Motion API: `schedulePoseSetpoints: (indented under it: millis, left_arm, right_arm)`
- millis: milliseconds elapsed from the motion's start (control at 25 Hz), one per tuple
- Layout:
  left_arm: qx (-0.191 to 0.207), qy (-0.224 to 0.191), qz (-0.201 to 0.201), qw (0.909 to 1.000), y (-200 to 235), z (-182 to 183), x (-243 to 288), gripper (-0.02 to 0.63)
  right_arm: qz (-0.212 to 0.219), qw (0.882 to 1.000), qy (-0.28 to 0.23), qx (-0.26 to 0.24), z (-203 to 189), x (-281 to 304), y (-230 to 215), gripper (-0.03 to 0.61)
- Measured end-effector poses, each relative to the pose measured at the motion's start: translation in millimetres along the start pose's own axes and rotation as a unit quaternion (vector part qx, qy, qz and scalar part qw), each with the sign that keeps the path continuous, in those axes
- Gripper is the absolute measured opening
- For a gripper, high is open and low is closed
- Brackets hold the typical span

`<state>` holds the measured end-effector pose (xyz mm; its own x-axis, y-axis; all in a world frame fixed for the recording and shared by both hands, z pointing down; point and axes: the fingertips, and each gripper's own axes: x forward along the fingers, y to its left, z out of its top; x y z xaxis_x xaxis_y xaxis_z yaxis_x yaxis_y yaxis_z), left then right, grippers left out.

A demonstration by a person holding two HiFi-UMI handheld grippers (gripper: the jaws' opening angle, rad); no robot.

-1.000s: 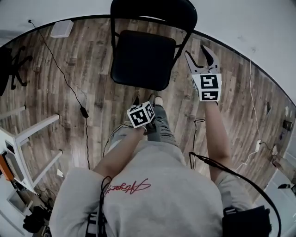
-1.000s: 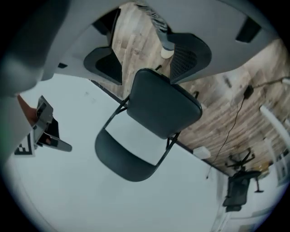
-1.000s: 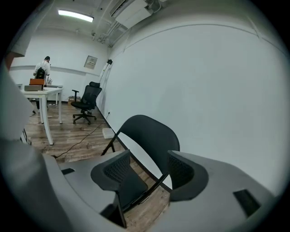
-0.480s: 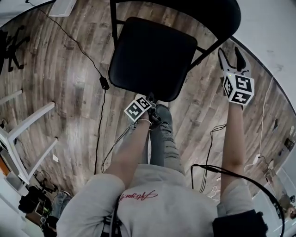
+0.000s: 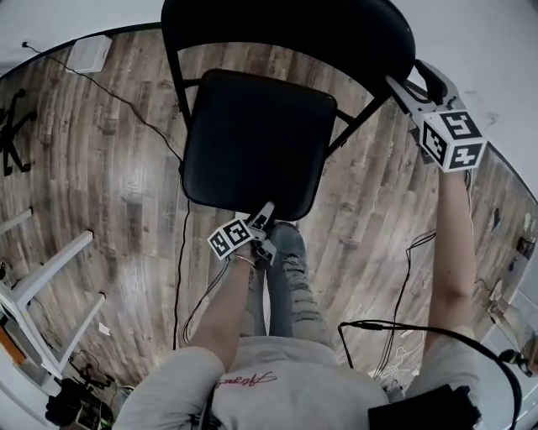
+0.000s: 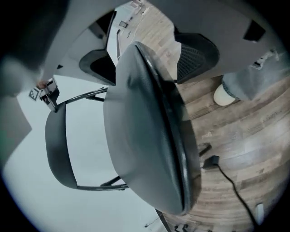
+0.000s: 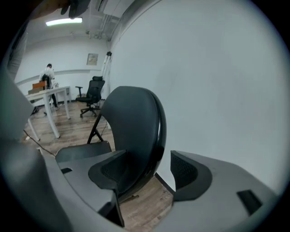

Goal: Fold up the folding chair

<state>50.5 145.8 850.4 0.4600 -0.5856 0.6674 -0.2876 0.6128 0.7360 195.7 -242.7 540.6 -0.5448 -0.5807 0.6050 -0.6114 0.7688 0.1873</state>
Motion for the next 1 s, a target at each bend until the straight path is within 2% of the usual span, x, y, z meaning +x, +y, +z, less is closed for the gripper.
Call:
schedulePoseSetpoints:
  millis: [120,200,280,400,480,560,720,880,1000]
  left_arm:
    - [0.007,0.013,0.007,0.9999,-7.0,-3.6,19.6,0.437]
    - [0.012,0.030,0.014,0.9994,-1.4,-5.9,23.7,0.439]
    - [0.018,0.054,0.012,0.9983,3.6,-6.5,26.4,0.450]
    - [0.026,0.094,-0.013,0.9951,4.5,-7.8,32.9,0.472]
    - [0.033,0.116,-0.039,0.9919,0.5,-9.0,38.1,0.474]
    - [0.047,0.113,-0.065,0.9903,-6.1,-6.8,43.0,0.472]
    - [0.069,0.078,-0.096,0.9899,-10.7,-2.7,41.9,0.471]
    - [0.060,0.074,-0.100,0.9905,-10.8,-4.4,41.5,0.466]
    - [0.049,0.073,-0.112,0.9899,-12.2,-2.8,40.4,0.434]
  right_arm:
    - [0.028,0.994,0.052,-0.088,16.8,7.2,-1.6,0.279]
    - [0.048,0.988,0.078,-0.121,21.3,6.9,1.3,0.284]
    - [0.091,0.983,0.102,-0.119,21.7,10.6,3.0,0.284]
    - [0.162,0.973,0.134,-0.092,19.7,21.4,5.5,0.284]
    - [0.187,0.970,0.139,-0.070,22.6,28.9,9.9,0.282]
    - [0.185,0.971,0.139,-0.054,29.0,36.9,11.0,0.282]
    - [0.161,0.972,0.159,-0.055,31.9,41.4,10.9,0.284]
    - [0.154,0.974,0.157,-0.052,39.1,41.1,14.3,0.282]
    - [0.154,0.975,0.154,-0.049,39.9,41.9,13.7,0.282]
